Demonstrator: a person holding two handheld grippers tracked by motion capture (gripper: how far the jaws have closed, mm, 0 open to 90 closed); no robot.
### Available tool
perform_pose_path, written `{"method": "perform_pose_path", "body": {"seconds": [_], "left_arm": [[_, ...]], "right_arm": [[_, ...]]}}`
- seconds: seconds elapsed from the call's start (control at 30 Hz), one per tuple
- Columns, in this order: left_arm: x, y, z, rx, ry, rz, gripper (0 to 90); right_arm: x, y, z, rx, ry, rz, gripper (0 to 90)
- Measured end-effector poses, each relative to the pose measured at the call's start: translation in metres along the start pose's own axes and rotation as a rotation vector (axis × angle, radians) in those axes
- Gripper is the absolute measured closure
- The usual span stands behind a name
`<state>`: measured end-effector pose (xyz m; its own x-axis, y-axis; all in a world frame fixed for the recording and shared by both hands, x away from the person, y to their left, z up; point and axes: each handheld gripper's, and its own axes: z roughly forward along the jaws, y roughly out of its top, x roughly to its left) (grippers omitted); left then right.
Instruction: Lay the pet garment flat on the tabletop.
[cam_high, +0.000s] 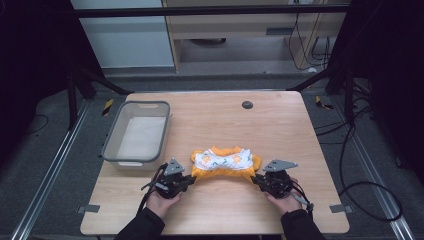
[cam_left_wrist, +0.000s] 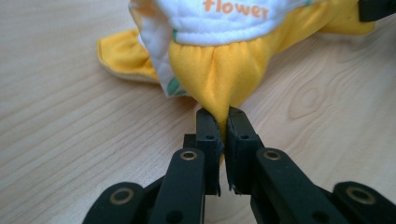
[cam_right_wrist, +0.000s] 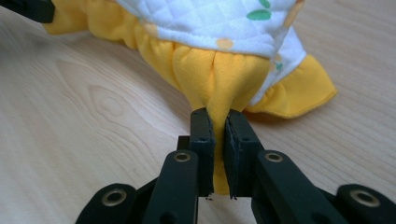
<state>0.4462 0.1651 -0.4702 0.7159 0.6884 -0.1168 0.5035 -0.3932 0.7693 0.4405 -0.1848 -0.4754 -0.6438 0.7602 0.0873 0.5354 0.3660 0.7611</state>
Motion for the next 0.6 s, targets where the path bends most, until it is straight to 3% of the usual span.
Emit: {"method": "perform_pose_path", "body": {"seconds": [0.13,0.23,0.33,0.47,0.5,0.57,0.6], "left_arm": [[-0.006,0.003,-0.031,-0.047,-0.044,0.022,85.0],[-0.010,0.002,-0.053,-0.075,-0.080,0.003,84.9],[-0.011,-0.004,-0.055,-0.044,-0.091,-0.014,84.6],[-0.012,-0.018,-0.041,0.054,-0.079,-0.035,81.8],[-0.011,-0.021,-0.035,0.073,-0.069,-0.031,80.5],[-0.012,-0.024,-0.025,0.098,-0.010,0.029,71.2],[-0.011,-0.025,-0.022,0.106,0.000,0.050,67.0]], "right_arm": [[0.006,0.003,-0.021,-0.045,0.046,-0.008,82.2],[0.014,0.005,-0.038,-0.080,0.095,-0.010,81.6],[0.021,0.001,-0.049,-0.084,0.133,-0.013,80.7],[0.020,-0.011,-0.041,-0.013,0.135,0.013,76.1],[0.019,-0.013,-0.036,0.021,0.126,0.025,75.0],[0.016,-0.018,-0.027,0.057,0.091,0.030,72.3],[0.014,-0.020,-0.024,0.070,0.079,0.033,72.1]]}}
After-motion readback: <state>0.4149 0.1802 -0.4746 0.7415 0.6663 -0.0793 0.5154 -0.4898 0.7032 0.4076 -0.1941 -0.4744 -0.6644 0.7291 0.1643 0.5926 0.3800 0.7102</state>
